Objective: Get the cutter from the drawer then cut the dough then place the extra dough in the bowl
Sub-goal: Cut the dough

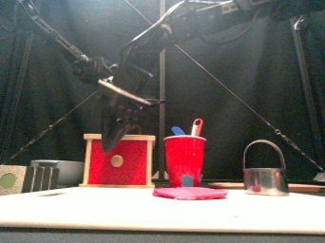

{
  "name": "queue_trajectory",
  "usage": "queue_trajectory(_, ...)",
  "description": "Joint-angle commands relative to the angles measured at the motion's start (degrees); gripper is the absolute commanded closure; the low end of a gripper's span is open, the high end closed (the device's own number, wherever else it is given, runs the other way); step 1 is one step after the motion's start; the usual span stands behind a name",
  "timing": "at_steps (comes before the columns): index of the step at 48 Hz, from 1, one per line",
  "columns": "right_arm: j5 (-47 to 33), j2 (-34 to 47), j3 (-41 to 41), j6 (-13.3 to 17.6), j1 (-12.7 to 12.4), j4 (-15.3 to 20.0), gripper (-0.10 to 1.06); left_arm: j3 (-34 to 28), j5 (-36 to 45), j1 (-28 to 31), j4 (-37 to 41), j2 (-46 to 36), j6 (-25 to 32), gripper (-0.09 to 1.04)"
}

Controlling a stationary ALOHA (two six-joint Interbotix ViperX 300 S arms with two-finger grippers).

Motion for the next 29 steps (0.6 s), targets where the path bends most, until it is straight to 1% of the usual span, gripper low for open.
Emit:
queue_trajectory(1,-0.2,-6.7,2.7,0.2,1.1,1.1,0.94,1.3,-3.5,-0.1,-0.7,-4.0,-0.1,0.49)
queue_trajectory(4,-0.3,-9.4,5.7,0.2,1.7,2.2,0.94,3.1,-6.0,-0.4,-1.4,-6.1,-0.1,0.49)
queue_trajectory(7,-0.4,-11.8,8.3,0.4,2.0,2.5,0.94,4.8,-8.1,-1.6,-2.0,-7.6,-0.2,0.49)
queue_trajectory(11,-0.4,-14.9,11.4,1.6,2.5,1.9,0.94,6.9,-10.9,-3.3,-2.4,-9.2,-0.2,0.49)
queue_trajectory(15,-0.1,-18.4,14.5,3.6,2.9,0.8,0.93,9.1,-13.7,-5.2,-2.6,-11.0,-0.3,0.49)
queue_trajectory(18,0.4,-20.7,16.5,4.2,3.1,0.6,0.93,10.9,-16.5,-7.0,-3.3,-12.6,-0.3,0.49)
queue_trajectory(23,2.5,-24.3,19.5,4.2,3.4,1.4,0.89,13.9,-21.1,-9.8,-5.1,-14.9,-0.3,0.49)
queue_trajectory(29,4.8,-28.1,23.9,4.2,4.5,2.5,0.79,18.7,-28.5,-13.5,-7.3,-18.7,-0.2,0.49)
